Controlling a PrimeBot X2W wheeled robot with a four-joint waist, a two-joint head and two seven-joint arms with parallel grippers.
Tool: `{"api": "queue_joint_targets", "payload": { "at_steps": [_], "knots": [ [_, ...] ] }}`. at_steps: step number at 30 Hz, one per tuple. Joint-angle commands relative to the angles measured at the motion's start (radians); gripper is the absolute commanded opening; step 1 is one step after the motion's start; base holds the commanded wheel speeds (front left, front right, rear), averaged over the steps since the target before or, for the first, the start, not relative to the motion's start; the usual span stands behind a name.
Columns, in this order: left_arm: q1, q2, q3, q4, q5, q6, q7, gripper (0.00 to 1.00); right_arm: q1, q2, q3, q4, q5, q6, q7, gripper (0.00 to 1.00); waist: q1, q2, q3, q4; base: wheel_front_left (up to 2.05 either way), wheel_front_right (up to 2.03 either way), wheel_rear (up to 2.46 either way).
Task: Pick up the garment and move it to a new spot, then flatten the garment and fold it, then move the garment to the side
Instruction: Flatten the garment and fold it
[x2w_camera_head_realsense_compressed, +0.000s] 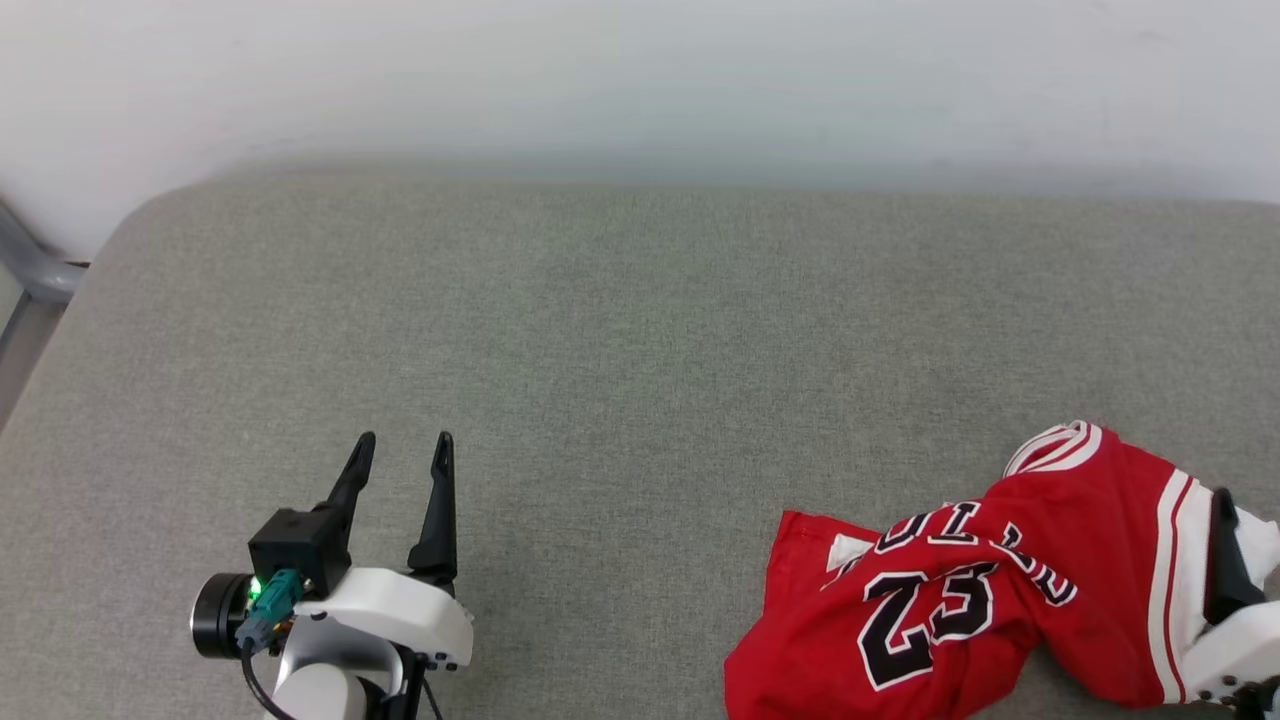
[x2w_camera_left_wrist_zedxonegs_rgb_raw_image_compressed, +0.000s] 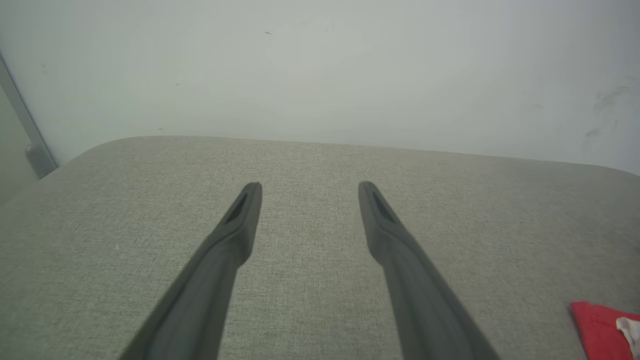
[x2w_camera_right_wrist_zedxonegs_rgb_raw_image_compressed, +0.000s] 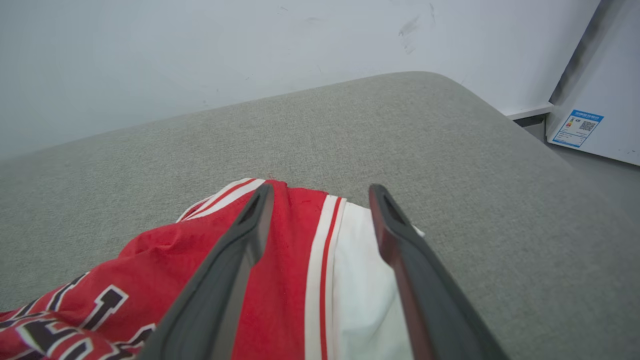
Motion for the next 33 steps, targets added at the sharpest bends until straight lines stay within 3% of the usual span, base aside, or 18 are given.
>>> {"api": "queue_joint_targets", "payload": {
  "at_steps": [1,6,7,13,23,27,33],
  "knots": [
    [0.014,0.006,0.003,0.003,-0.004,0.006,0.004,1.0,-0.006,0.007,0.018,-0.013,-0.007,-0.001,-0.018,1.0,0.0001,0.0,-0.013,-0.002,0.0,0.0,0.0],
    [0.032,0.013,0.004,-0.002,-0.009,0.012,0.014,1.0,0.027,0.015,0.129,-0.096,-0.032,-0.001,-0.085,1.0,0.0001,0.0,-0.041,-0.004,0.0,0.0,0.0],
    [0.041,0.018,0.004,-0.005,-0.011,0.017,0.022,1.0,0.057,0.019,0.197,-0.154,-0.055,-0.001,-0.09,1.0,0.0001,0.0,-0.055,-0.006,0.0,0.0,0.0],
    [0.054,0.025,0.002,-0.01,-0.016,0.025,0.035,1.0,0.13,0.019,0.318,-0.246,-0.066,-0.001,-0.078,1.0,0.0001,0.0,-0.088,-0.009,0.0,0.0,0.0],
    [0.066,0.043,-0.011,-0.028,-0.01,0.031,0.07,1.0,0.214,0.019,0.35,-0.346,-0.039,-0.001,-0.046,1.0,0.0001,0.0,-0.107,-0.028,0.0,0.0,0.0],
    [0.037,0.041,-0.062,-0.025,0.003,0.01,0.136,1.0,0.219,0.019,0.349,-0.358,-0.029,-0.001,-0.033,1.0,0.0001,0.0,-0.102,-0.038,0.0,0.0,0.0],
    [-0.047,0.001,-0.196,-0.004,-0.025,-0.069,0.349,1.0,0.199,0.019,0.351,-0.366,-0.021,-0.001,-0.017,1.0,0.0001,0.0,-0.065,-0.068,0.0,0.0,0.0]
  ]
}}
